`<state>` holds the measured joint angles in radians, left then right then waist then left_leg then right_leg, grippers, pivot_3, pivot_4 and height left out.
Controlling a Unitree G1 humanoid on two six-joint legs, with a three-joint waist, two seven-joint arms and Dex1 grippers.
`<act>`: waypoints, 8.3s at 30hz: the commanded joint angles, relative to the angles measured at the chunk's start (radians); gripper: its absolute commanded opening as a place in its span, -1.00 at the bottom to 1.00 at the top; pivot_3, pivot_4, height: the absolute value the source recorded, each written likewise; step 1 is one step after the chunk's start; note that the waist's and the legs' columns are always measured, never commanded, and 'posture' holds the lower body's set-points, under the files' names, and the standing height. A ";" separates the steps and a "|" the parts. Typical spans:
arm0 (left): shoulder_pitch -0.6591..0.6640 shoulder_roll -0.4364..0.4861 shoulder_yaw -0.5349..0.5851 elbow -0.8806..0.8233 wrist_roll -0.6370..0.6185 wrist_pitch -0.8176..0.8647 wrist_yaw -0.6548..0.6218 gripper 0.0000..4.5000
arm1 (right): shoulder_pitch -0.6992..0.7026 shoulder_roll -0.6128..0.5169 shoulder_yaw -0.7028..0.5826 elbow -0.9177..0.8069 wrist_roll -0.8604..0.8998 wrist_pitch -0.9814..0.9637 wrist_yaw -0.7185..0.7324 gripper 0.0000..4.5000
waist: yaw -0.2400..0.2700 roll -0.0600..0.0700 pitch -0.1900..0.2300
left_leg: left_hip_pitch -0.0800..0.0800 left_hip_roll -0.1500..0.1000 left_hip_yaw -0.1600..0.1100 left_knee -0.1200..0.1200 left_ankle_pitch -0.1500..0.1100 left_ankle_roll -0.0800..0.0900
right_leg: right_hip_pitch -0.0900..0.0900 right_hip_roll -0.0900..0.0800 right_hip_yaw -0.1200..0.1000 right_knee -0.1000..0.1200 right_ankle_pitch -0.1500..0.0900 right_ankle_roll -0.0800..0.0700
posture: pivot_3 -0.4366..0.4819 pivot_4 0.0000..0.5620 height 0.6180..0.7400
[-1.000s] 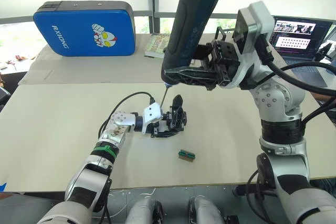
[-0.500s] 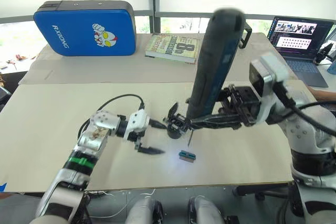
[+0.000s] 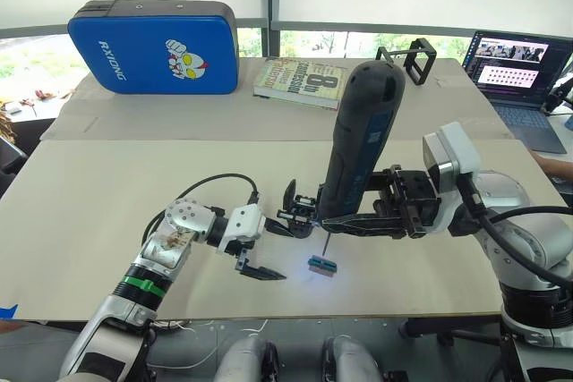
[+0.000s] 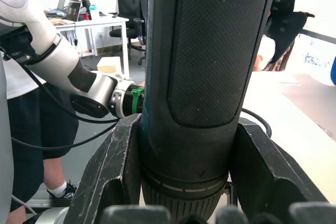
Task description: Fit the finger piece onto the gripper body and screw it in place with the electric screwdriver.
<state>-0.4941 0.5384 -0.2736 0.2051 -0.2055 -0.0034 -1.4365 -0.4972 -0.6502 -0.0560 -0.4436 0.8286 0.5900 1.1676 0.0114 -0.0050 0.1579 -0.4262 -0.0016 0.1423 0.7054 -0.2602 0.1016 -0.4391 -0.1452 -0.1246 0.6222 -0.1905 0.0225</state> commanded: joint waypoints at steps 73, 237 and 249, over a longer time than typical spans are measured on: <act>-0.442 -0.229 0.098 0.919 0.112 -0.338 0.061 0.69 | 0.138 -0.083 -0.129 -0.117 0.102 -0.003 -0.124 -0.14 | 0.002 -0.004 0.003 | -0.008 0.000 0.000 0.007 -0.004 0.008 | 0.000 0.005 -0.002 -0.009 0.005 0.007 | -0.05 -0.47 1.00; -0.005 -0.213 -0.095 0.084 0.060 -0.109 0.137 1.00 | 0.279 0.059 0.014 -0.054 -0.179 -0.250 -0.129 -0.14 | 0.002 -0.003 0.003 | -0.006 -0.001 0.001 0.009 -0.006 0.008 | 0.002 0.005 0.001 -0.011 0.009 0.009 | -0.05 -0.47 1.00; -0.004 -0.213 -0.097 0.085 0.066 -0.121 0.136 1.00 | 0.282 0.050 0.004 -0.076 -0.152 -0.230 -0.123 -0.14 | 0.002 -0.003 0.003 | -0.006 -0.001 0.001 0.009 -0.006 0.008 | 0.002 0.005 0.001 -0.011 0.010 0.009 | -0.05 -0.47 1.00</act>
<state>-0.4899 0.3314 -0.3706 0.2970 -0.1370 -0.1064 -1.3011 -0.2124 -0.5907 -0.0186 -0.4687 0.6356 0.3739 1.0396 0.0133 -0.0079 0.1607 -0.4319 -0.0022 0.1438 0.7140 -0.2661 0.1097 -0.4372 -0.1401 -0.1239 0.6115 -0.1810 0.0315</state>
